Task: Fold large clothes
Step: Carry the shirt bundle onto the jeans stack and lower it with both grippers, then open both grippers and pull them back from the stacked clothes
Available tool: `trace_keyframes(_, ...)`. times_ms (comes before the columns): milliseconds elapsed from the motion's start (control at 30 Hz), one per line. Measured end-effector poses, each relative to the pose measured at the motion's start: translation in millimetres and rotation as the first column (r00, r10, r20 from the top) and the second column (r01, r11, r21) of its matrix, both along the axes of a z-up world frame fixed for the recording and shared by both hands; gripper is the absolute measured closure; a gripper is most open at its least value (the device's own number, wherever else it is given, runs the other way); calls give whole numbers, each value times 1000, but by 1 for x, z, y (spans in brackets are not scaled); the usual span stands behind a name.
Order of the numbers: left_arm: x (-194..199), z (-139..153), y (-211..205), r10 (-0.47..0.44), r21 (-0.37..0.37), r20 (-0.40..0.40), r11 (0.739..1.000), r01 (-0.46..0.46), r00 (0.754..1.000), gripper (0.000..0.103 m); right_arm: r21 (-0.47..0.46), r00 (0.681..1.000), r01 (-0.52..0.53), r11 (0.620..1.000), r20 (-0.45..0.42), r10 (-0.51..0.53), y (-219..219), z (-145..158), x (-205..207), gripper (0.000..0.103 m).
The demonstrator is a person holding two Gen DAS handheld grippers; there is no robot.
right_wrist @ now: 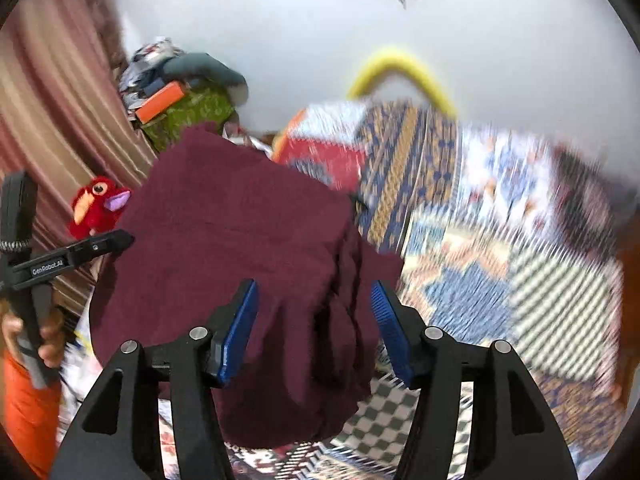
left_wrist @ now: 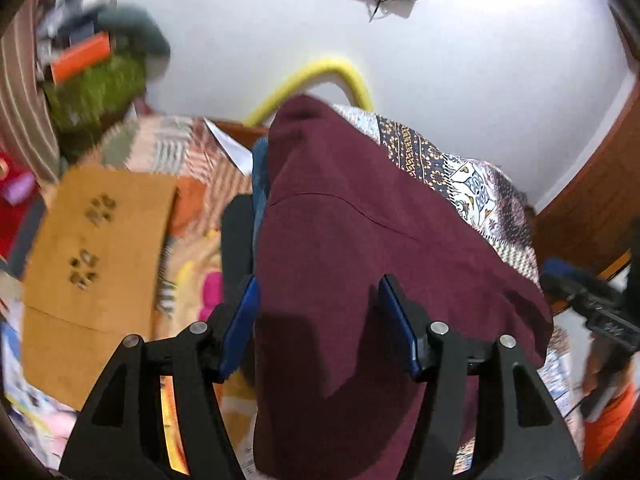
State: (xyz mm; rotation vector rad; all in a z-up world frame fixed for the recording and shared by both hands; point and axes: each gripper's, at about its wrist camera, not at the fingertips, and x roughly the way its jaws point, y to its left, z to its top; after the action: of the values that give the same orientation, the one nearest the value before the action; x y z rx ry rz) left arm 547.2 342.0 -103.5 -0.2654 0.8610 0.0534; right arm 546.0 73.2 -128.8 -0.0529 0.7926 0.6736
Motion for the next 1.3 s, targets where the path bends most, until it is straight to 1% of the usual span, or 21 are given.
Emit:
trace_keyframes(67, -13, 2, -10, -17, 23, 25, 1000, 17, 1000, 41, 5, 999, -31, 999, 42, 31, 7, 2, -18, 42)
trace_keyframes(133, -26, -3, -18, -10, 37, 34, 999, 8, 999, 41, 0, 998, -51, 999, 43, 51, 18, -10, -20, 38)
trace_keyframes(167, -28, -8, -20, -1, 45, 25, 999, 0, 1000, 40, -13, 997, -60, 998, 41, 60, 22, -18, -22, 38)
trace_keyframes(200, -31, -12, -23, 13, 65, 11, 998, -13, 1000, 40, -35, 997, -62, 997, 37, 63, 28, -28, -20, 38)
trace_keyframes(233, -35, -19, -27, 22, 105, -8, 994, -21, 1000, 40, -74, 997, -51, 996, 45, 55, 31, -37, -26, 37)
trace_keyframes(267, -39, -19, -30, 22, 132, -12, 991, -20, 1000, 39, -110, 997, -40, 993, 62, 47, 32, -44, -31, 37)
trace_keyframes(300, -43, -22, -33, 17, 160, -12, 987, -15, 1000, 33, -140, 995, -40, 989, 81, 51, 32, -50, -36, 37)
trace_keyframes(333, -46, -23, -34, 17, 169, -15, 986, -14, 1000, 32, -163, 993, -43, 986, 101, 60, 32, -53, -42, 37)
trace_keyframes(433, -64, -23, -33, 41, 165, -21, 986, -37, 999, 32, -252, 982, -48, 967, 163, 91, 25, -49, -66, 37)
trace_keyframes(500, -75, -21, -35, 56, 186, -10, 981, -53, 998, 32, -278, 975, -54, 959, 191, 111, 18, -38, -81, 37)
trace_keyframes(567, -87, -15, -37, 65, 194, 14, 979, -67, 998, 32, -251, 973, -61, 966, 203, 114, 5, -26, -93, 37)
trace_keyframes(600, -94, -10, -39, 67, 187, 28, 980, -71, 997, 32, -228, 973, -63, 972, 203, 110, -1, -20, -97, 37)
trace_keyframes(733, -123, 15, -52, 58, 147, 91, 987, -71, 994, 32, -98, 980, -54, 994, 186, 71, -29, 9, -116, 37)
trace_keyframes(800, -140, 32, -63, 44, 147, 129, 987, -63, 991, 32, -38, 979, -44, 998, 195, 51, -38, 25, -127, 37)
trace_keyframes(867, -155, 50, -75, 26, 162, 167, 985, -53, 986, 32, 22, 974, -41, 999, 226, 35, -50, 44, -142, 37)
trace_keyframes(900, -162, 57, -80, 18, 170, 185, 984, -50, 982, 32, 37, 971, -37, 999, 239, 27, -52, 49, -148, 37)
trace_keyframes(1000, -191, 86, -99, -12, 185, 261, 982, -38, 965, 32, 92, 954, -34, 995, 299, 5, -63, 71, -172, 37)
trace_keyframes(1167, -236, 122, -124, -45, 165, 364, 986, -17, 930, 32, 166, 917, -53, 985, 398, -17, -79, 99, -218, 37)
trace_keyframes(1233, -256, 133, -134, -56, 166, 412, 986, -15, 909, 32, 194, 901, -70, 979, 433, -21, -87, 106, -236, 37)
trace_keyframes(1300, -280, 143, -147, -66, 192, 467, 981, -28, 882, 32, 235, 877, -77, 969, 479, -46, -98, 110, -257, 37)
